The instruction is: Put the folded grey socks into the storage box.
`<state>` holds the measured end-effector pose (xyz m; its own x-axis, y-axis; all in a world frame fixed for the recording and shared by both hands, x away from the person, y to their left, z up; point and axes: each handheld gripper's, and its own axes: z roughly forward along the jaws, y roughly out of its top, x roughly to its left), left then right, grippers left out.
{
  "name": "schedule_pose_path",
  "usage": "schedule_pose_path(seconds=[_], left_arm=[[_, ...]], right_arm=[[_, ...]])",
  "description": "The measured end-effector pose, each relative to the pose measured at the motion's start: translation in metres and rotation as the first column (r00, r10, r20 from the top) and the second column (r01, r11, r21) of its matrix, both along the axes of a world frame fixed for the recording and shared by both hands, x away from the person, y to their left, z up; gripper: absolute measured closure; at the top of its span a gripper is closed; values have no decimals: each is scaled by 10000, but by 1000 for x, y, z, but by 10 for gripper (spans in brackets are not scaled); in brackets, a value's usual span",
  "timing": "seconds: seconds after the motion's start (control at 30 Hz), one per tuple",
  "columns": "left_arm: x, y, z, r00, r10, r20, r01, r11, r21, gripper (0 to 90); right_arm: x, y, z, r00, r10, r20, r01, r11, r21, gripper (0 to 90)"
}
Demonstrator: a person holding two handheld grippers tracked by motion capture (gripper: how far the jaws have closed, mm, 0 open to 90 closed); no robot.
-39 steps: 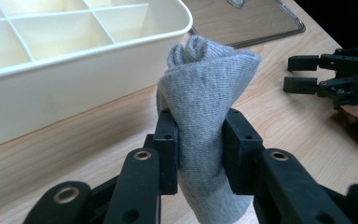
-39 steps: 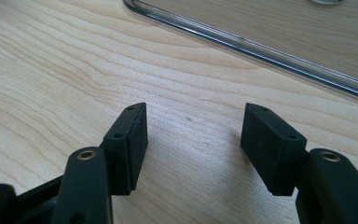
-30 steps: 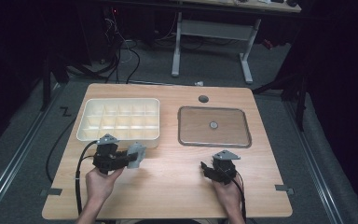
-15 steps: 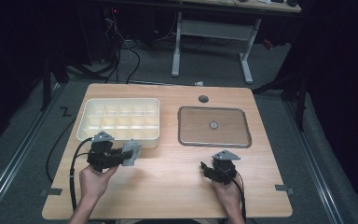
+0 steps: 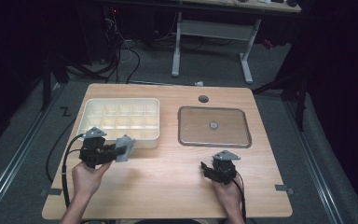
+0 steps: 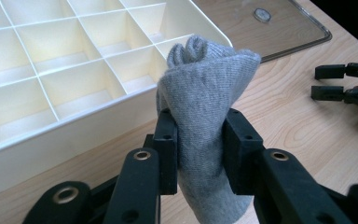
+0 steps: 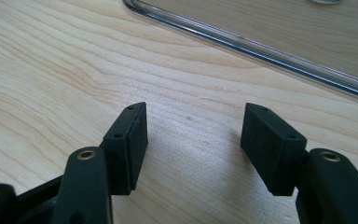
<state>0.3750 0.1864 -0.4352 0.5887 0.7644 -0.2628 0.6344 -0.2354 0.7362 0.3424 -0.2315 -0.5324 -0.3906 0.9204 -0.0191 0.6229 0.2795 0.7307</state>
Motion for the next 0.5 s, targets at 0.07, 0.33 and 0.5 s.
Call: schedule_pose_path(seconds=[0.07,0.33,0.5], left_arm=[[2,-1,-1,10000,-11,-20,12,10000,75,695],[11,-1,2,9999,-45,-97,43,9999,-129,694],[13,2,5,10000,30,-56,-30,9999,-95,694]], right_arm=[[0,0,0,10000,-7,-4,7,10000,3,414],[0,0,0,10000,-11,1,11,10000,0,414],[0,0,0,10000,-3,10,3,10000,-17,414]])
